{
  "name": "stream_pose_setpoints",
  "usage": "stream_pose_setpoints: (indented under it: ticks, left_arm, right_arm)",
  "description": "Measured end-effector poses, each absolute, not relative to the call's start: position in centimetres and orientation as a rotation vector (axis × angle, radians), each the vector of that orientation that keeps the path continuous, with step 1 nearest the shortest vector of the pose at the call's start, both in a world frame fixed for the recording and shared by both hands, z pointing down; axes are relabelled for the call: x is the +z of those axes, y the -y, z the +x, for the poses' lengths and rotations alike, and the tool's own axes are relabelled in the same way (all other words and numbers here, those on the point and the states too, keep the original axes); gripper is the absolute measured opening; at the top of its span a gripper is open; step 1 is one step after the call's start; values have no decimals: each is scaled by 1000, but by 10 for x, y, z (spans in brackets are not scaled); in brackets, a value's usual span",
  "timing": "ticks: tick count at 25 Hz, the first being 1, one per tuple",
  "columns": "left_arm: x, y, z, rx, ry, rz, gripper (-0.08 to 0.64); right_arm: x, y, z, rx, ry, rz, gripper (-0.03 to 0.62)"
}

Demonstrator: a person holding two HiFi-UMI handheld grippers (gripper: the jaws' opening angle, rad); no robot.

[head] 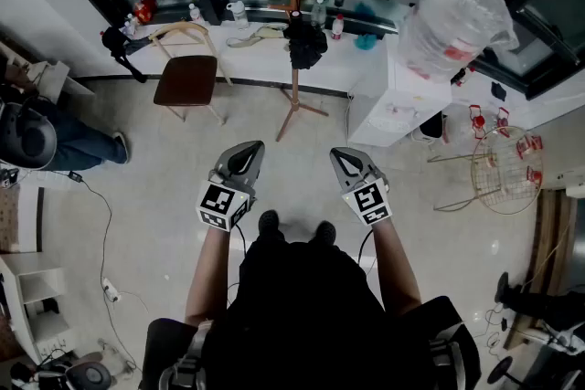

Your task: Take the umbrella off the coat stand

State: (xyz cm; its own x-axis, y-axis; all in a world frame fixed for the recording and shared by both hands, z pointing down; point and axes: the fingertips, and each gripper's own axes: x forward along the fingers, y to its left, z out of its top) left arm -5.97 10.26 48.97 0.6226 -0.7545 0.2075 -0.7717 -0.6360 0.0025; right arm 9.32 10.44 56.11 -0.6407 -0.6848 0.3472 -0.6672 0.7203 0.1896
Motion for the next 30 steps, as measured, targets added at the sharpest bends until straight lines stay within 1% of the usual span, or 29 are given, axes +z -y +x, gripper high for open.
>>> stream_pose_setpoints:
  ticks: [5,10,16,22,25,28,30]
  left_arm:
    - [498,-123,-2,276,1298,2734,-2]
    - [506,-142,28,311,1336,2711,-2]
    - [500,-150,47,326,1367,2718,-2]
    - [491,-157,44,328,1441,2705,0]
    - [488,-162,43,319,1475,2699,2]
    - [490,-165,39,320,1499,2687,24]
    - [491,-164,38,319,1513,2680,46]
  right_arm:
    - [570,-123,147,-57,2528,999,2]
    - [581,-138,181,-25,2537,977,2]
    - [582,-137,197,-20,2555,981,2]
    - [576,-141,190,-42,2593,933,3]
    - [580,-141,188,-21,2598,907,45]
    - [582,-143,185,-28,2606,890,82]
    - [581,-143,183,-41,2612,884,130]
